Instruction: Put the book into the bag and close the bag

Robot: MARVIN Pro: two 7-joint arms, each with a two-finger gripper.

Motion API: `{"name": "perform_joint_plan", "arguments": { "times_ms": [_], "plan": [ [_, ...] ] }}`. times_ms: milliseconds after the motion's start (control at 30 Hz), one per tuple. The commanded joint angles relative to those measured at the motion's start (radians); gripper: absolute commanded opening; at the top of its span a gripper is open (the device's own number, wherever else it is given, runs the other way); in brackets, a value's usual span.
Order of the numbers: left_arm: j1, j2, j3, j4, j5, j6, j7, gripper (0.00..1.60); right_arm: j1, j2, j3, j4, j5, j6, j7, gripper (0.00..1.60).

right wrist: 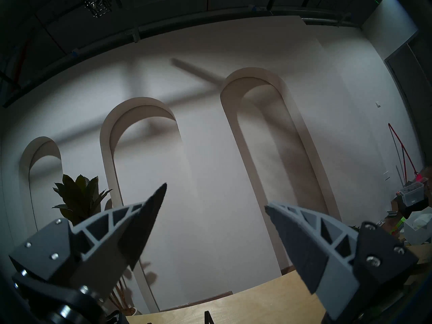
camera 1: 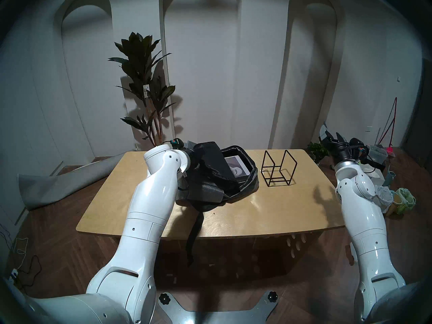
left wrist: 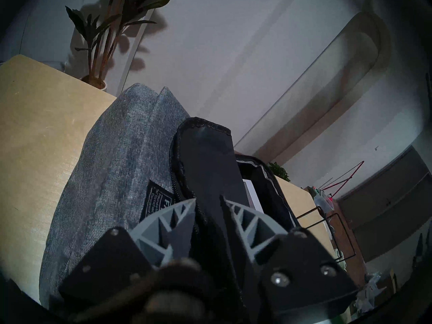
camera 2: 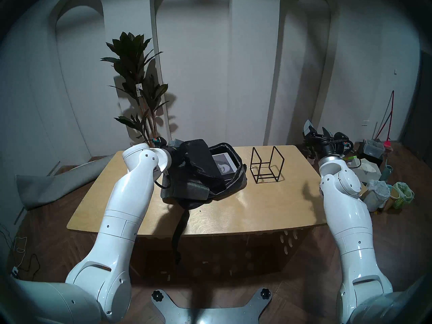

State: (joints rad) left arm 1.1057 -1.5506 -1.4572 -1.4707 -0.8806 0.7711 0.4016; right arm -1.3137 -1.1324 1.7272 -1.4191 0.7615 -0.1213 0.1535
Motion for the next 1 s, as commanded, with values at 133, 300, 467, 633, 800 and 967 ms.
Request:
{"name": "perform_joint_plan", "arguments": {
  "times_ms": [133,300,467,633,800,967],
  "plan": [
    [-0.029,0.021,0.020,-0.052,0.018,0.085,0.060,0.84,0.025,0.004,0.004,-0.001,0.003,-0.012,0.010,1.60],
    [-0.046,0.050,0.056,-0.047,0.057,0.112,0.090,0.87,0.028,0.004,0.004,0.001,0.006,-0.014,0.012,1.60],
    [-0.063,0.063,0.067,-0.050,0.072,0.134,0.105,0.96,0.027,0.004,0.004,-0.001,0.008,-0.014,0.013,1.60],
    [-0.073,0.063,0.060,-0.039,0.063,0.156,0.108,0.93,0.026,0.003,0.005,-0.005,0.012,-0.016,0.016,1.60],
    [-0.076,0.062,0.059,-0.037,0.054,0.164,0.097,0.82,0.025,0.003,0.006,-0.010,0.014,-0.015,0.014,1.60],
    [-0.079,0.065,0.066,-0.028,0.056,0.162,0.080,0.71,0.026,0.003,0.007,-0.010,0.017,-0.014,0.011,1.60]
  ]
}}
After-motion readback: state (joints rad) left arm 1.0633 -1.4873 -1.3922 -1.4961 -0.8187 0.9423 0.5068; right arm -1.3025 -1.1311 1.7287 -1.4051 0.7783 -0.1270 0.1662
